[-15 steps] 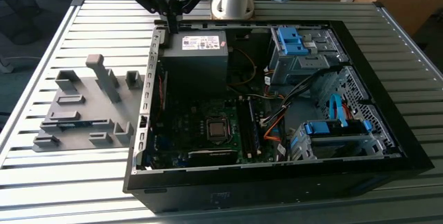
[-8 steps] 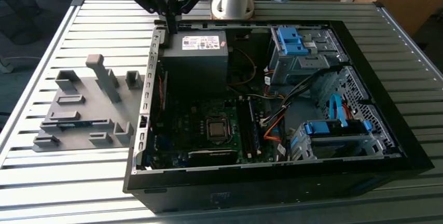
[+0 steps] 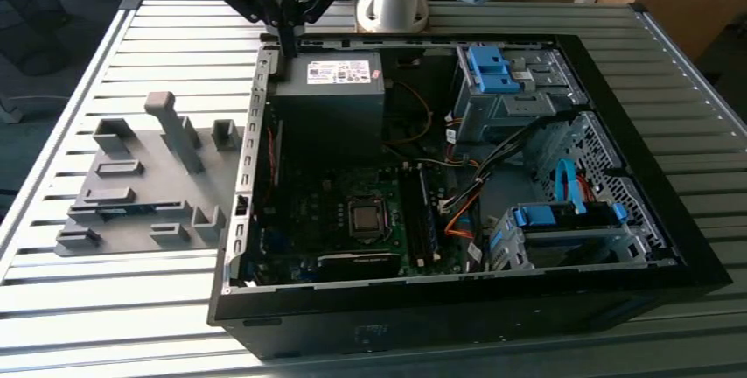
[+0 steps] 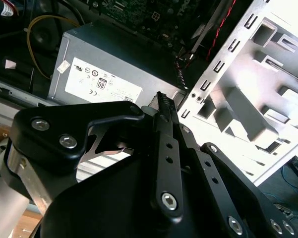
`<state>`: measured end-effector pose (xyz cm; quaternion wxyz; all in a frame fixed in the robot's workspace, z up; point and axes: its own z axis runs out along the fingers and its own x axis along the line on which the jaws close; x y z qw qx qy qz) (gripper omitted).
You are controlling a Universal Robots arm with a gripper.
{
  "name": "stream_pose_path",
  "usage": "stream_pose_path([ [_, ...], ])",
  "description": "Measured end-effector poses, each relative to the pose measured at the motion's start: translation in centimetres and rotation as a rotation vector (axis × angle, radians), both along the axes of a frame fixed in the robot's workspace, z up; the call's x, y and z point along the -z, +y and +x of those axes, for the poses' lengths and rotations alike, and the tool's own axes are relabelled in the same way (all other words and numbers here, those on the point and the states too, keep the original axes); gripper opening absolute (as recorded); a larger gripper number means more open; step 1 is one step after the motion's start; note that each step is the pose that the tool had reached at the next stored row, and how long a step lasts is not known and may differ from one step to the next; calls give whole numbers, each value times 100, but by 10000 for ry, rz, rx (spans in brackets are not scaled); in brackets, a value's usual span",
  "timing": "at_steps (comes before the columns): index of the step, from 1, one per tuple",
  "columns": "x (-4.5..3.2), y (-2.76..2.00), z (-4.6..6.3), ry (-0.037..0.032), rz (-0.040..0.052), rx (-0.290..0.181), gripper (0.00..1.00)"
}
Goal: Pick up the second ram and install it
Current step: 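Reach for the second ram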
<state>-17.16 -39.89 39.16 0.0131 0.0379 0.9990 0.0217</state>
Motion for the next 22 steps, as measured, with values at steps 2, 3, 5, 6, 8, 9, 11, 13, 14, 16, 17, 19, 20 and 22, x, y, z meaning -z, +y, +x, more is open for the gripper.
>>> stream_pose_path([
  [2,1,0,-6,-1,1,0,11],
  [3,1,0,-9,0,0,0,11],
  [5,2,0,-14,0,1,0,11],
  [6,2,0,-16,0,0,0,11],
  [8,2,0,-21,0,0,0,11],
  [9,2,0,-23,0,0,0,11],
  [11,3,0,-28,0,0,0,11],
  [13,3,0,-33,0,1,0,11],
  [14,3,0,-35,0,0,0,11],
  [16,4,0,-41,-1,1,0,11],
  [17,4,0,-45,0,1,0,11],
  [19,5,0,-54,0,1,0,11],
  [20,5,0,-59,0,0,0,11],
  [22,6,0,-68,0,1,0,11],
])
